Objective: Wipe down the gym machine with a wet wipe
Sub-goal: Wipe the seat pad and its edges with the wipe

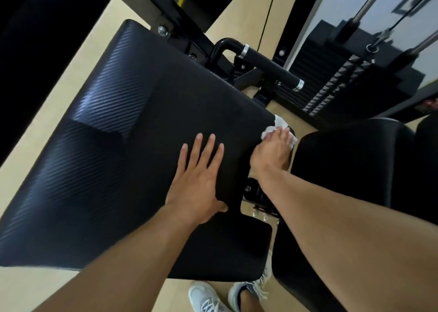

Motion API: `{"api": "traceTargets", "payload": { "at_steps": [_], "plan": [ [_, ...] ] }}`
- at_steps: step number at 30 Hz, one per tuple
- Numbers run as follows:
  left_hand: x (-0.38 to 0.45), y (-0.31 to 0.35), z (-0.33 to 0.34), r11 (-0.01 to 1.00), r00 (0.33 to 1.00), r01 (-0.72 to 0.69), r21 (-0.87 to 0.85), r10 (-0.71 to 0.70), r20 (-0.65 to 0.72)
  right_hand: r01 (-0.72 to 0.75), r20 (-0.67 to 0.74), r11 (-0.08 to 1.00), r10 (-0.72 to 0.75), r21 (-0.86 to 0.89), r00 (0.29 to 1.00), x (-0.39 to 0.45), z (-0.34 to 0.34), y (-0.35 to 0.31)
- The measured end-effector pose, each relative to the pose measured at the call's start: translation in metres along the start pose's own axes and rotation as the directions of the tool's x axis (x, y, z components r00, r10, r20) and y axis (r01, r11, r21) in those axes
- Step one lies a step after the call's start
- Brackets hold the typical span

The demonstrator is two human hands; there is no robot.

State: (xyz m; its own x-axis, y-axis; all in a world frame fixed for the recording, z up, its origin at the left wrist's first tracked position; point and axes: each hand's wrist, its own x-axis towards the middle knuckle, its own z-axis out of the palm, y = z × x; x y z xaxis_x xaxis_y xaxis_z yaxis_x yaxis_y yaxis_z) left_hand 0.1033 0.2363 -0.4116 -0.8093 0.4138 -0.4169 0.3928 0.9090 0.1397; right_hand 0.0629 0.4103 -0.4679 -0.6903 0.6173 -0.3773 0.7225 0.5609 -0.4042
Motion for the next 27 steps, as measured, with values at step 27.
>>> {"api": "traceTargets", "payload": {
  "at_steps": [27],
  "plan": [
    [0.006,0.006,-0.004,0.998,0.983,0.068,0.005,-0.067,0.172,0.118,-0.013,0.975,-0.118,0.187,0.993,-0.016,0.002,0.018]
  ]
}}
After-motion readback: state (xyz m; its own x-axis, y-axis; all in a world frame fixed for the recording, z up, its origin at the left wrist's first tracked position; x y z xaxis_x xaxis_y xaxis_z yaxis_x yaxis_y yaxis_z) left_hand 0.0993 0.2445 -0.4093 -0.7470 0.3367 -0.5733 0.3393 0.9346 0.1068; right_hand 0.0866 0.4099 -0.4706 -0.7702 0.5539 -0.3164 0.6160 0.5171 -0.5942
